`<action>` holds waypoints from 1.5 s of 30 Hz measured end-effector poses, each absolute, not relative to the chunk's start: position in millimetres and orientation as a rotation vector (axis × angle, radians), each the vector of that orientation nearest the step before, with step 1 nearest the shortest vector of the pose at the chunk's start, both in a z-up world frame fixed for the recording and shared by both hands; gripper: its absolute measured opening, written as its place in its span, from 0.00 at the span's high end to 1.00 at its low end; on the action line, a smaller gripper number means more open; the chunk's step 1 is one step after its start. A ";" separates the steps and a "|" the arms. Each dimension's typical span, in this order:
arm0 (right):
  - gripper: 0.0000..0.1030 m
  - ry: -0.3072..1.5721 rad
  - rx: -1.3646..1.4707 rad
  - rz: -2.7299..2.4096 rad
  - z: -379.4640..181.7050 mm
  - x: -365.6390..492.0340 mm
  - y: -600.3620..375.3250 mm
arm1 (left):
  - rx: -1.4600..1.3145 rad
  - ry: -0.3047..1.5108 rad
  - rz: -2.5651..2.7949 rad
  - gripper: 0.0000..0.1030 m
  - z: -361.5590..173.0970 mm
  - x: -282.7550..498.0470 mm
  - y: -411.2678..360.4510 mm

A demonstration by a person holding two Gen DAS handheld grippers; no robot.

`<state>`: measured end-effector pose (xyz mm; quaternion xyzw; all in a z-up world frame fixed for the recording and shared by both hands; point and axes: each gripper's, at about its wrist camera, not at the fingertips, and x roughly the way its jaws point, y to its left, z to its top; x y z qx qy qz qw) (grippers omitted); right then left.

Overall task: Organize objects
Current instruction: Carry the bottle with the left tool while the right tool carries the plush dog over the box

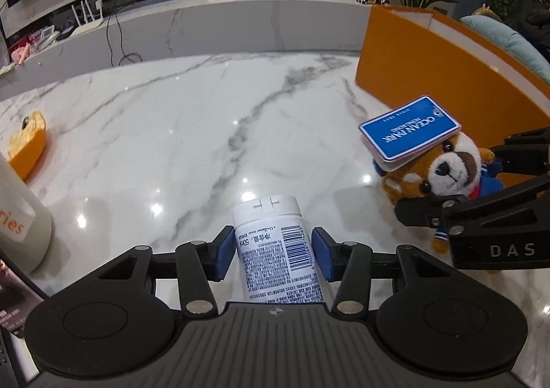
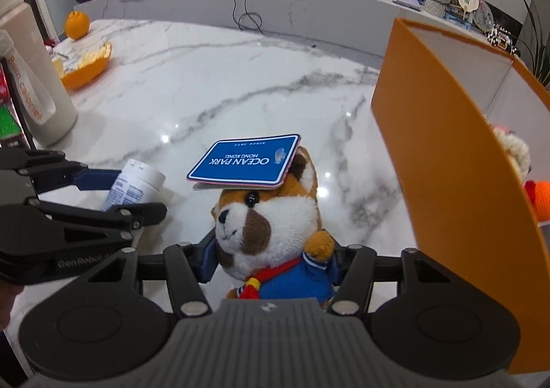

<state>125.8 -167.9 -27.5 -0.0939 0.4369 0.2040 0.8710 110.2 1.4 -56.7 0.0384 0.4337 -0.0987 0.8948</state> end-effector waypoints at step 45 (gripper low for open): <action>0.43 0.591 -0.018 0.345 106.9 115.3 -254.3 | 0.292 0.654 -0.230 0.45 67.6 123.0 -90.4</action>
